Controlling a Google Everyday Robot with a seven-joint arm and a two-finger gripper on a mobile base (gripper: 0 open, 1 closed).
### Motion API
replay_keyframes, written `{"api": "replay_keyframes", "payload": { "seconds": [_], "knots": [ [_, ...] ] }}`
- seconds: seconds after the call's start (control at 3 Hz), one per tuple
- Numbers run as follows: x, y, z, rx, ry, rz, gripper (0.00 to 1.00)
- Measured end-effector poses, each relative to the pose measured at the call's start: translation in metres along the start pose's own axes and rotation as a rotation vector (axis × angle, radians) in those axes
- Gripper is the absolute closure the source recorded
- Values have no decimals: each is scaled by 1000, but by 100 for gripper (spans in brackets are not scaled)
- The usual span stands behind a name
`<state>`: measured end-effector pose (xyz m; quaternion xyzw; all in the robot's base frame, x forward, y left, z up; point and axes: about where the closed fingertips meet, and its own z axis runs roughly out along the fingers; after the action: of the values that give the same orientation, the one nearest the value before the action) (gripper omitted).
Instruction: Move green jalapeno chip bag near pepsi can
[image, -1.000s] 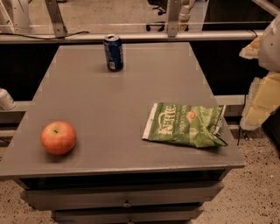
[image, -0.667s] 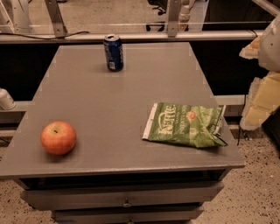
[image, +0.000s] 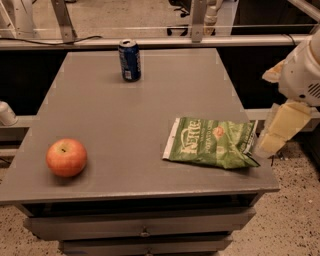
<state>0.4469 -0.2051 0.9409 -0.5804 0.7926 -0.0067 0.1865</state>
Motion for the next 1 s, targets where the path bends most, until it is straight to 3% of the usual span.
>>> {"api": "replay_keyframes", "payload": {
  "seconds": [0.67,1.0],
  "knots": [
    [-7,-10,87,-78,-89,122,0],
    [-3,-13,118,-112,-106,184,19]
  ]
}}
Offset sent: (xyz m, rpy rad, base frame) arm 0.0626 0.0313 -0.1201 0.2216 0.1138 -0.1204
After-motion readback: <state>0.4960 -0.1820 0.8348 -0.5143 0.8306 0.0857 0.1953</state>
